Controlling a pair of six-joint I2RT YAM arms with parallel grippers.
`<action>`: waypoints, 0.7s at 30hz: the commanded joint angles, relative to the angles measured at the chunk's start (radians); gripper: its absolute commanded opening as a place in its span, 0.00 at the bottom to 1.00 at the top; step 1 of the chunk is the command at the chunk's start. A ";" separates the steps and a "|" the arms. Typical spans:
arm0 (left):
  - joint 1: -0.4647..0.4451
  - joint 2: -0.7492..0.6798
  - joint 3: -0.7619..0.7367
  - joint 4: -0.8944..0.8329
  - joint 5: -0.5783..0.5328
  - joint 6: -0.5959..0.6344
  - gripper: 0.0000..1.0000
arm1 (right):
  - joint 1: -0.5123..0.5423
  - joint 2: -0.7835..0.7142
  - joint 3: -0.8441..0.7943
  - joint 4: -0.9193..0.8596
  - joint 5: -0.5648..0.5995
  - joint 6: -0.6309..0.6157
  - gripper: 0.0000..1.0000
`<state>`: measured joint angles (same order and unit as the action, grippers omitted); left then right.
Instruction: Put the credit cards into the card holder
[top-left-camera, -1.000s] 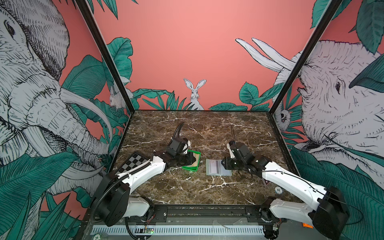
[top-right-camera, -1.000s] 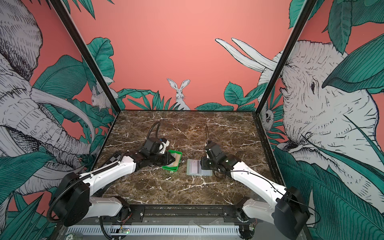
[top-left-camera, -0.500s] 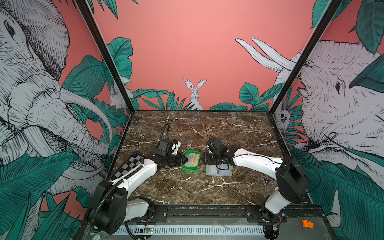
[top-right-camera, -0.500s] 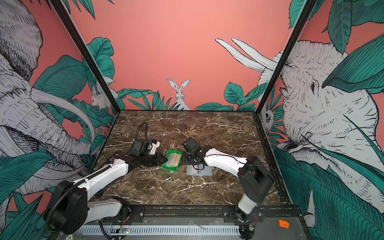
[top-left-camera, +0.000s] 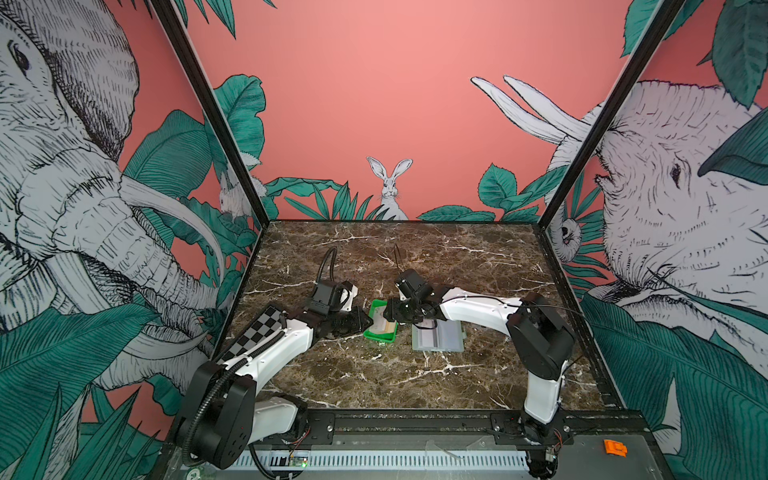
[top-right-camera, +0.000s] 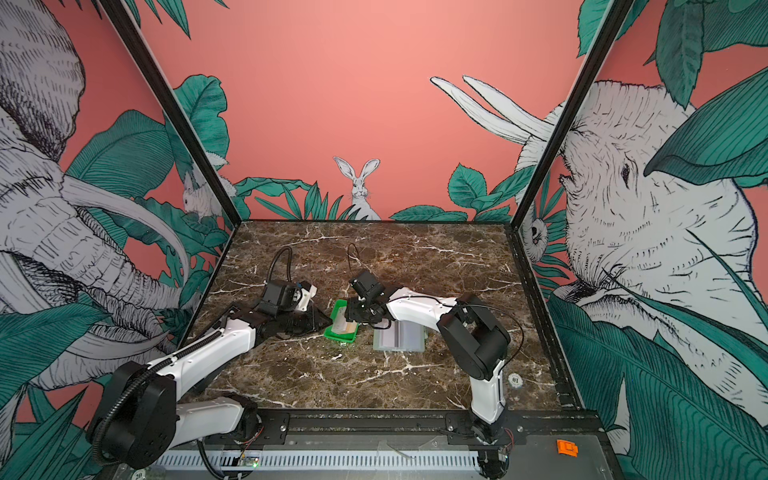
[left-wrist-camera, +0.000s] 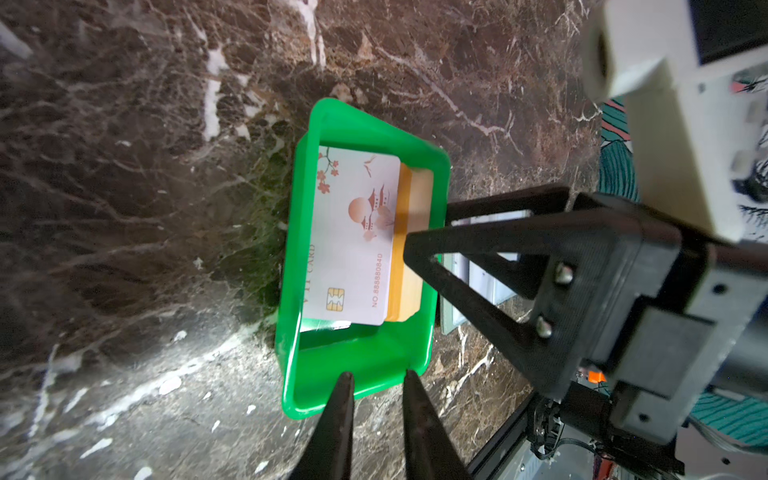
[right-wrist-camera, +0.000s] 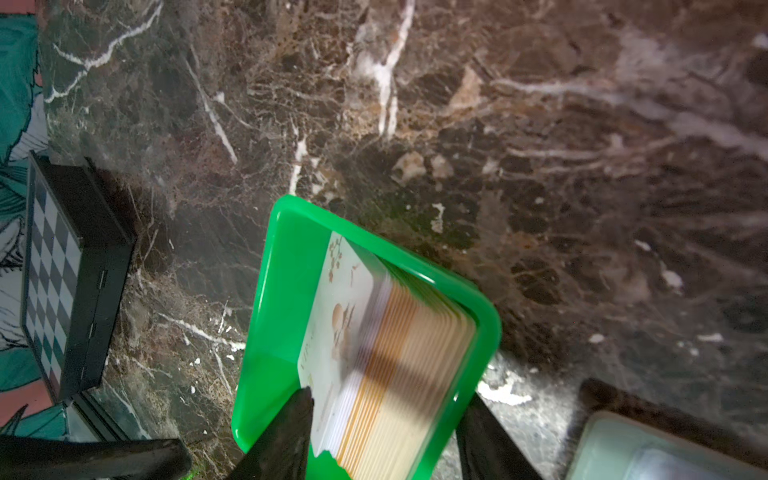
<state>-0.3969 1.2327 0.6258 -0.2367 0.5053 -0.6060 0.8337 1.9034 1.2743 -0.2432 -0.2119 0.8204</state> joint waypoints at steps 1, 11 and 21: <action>0.025 -0.030 -0.039 0.028 0.033 -0.025 0.24 | -0.011 0.030 0.075 0.021 -0.024 -0.077 0.53; 0.036 -0.037 -0.035 0.031 0.029 -0.034 0.20 | -0.006 0.056 0.126 -0.073 0.006 -0.111 0.66; 0.036 0.082 0.023 0.062 0.000 -0.006 0.16 | 0.025 0.110 0.160 -0.103 0.016 -0.121 0.71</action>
<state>-0.3676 1.2808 0.6193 -0.1867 0.5198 -0.6357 0.8497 1.9976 1.4078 -0.3279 -0.2100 0.7139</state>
